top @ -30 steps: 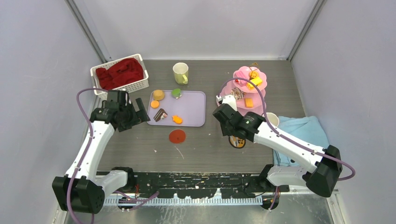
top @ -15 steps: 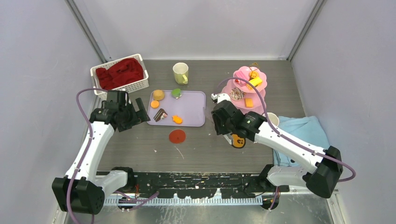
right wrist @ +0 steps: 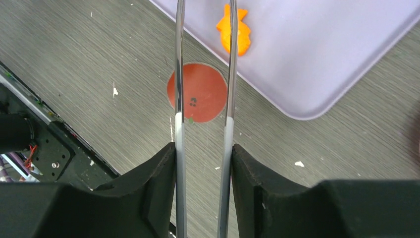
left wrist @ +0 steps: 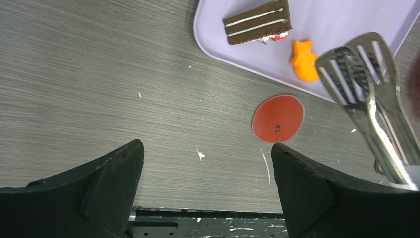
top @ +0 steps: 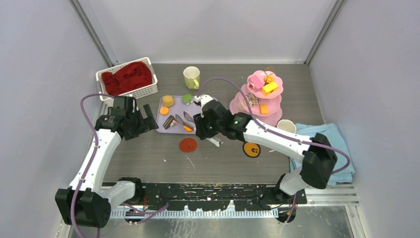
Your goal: Serve the afternoon tea
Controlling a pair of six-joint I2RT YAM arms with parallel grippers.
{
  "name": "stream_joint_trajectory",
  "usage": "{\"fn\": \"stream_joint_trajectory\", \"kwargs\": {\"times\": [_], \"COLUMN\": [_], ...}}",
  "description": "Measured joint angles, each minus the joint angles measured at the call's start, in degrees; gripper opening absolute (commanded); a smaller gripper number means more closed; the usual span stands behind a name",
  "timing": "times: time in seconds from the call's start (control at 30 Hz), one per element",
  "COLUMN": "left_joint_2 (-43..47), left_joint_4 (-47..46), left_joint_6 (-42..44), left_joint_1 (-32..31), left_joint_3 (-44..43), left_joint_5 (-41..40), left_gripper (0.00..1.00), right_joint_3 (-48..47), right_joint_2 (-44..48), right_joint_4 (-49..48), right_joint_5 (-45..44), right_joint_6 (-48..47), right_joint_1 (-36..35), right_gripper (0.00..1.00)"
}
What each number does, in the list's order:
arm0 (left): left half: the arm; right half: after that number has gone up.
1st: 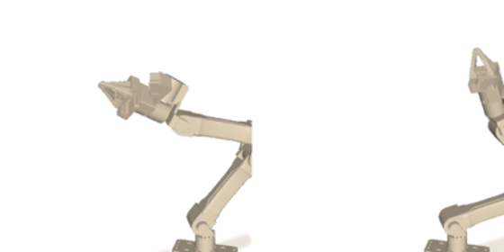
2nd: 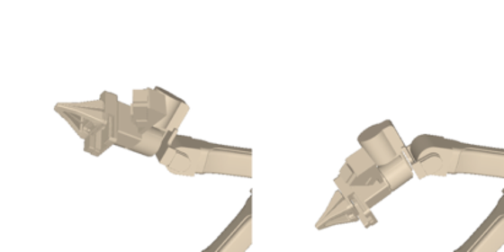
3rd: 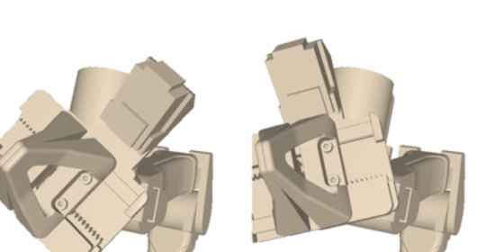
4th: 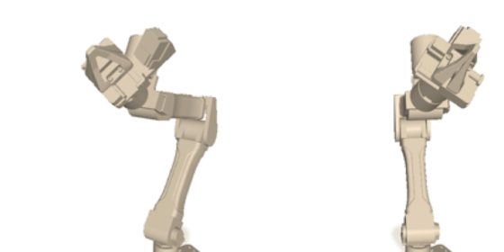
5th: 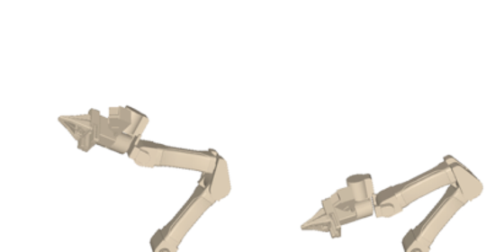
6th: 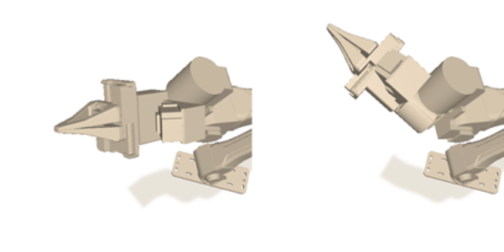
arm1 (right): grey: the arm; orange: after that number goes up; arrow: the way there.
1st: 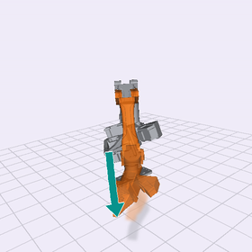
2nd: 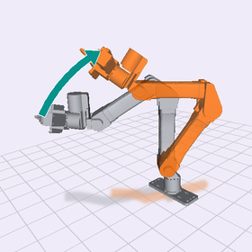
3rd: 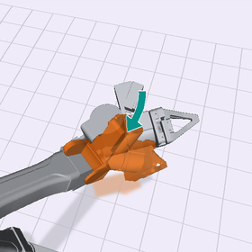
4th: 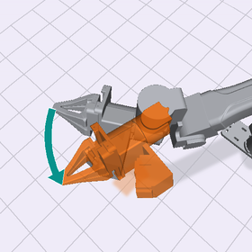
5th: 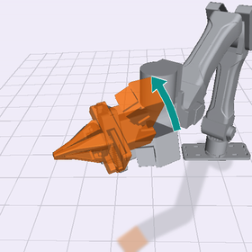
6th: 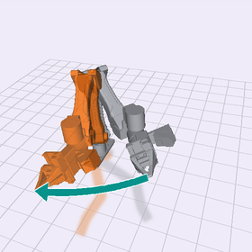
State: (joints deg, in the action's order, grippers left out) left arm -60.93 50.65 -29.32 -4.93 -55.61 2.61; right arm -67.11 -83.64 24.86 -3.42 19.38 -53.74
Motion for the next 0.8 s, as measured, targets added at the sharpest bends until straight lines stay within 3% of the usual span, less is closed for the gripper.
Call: {"fn": "stream_joint_trajectory", "kwargs": {"times": [0.43,0.57,0.77,0.8], "left_joint_2": [0.0,0.0,0.2,0.2], "left_joint_4": [0.4,0.4,0.4,0.5], "left_joint_6": [0.1,0.1,0.3,0.4], "left_joint_1": [0.1,0.2,0.2,0.2], "left_joint_3": [0.0,0.0,0.0,0.0], "left_joint_5": [-1.1,-1.1,-1.1,-1.1], "left_gripper": [0.99,1.0,0.99,0.99], "right_joint_3": [-5.5,-7.2,-7.8,-7.8], "right_joint_2": [-10.7,-13.2,-15.5,-15.5], "right_joint_4": [-4.9,-5.5,-6.0,-6.1], "right_joint_5": [2.0,2.7,3.1,3.1], "right_joint_6": [0.3,0.5,0.9,0.9], "right_joint_1": [-0.4,-0.4,-0.6,-0.6], "right_gripper": [0.48,0.37,0.03,0.01]}}
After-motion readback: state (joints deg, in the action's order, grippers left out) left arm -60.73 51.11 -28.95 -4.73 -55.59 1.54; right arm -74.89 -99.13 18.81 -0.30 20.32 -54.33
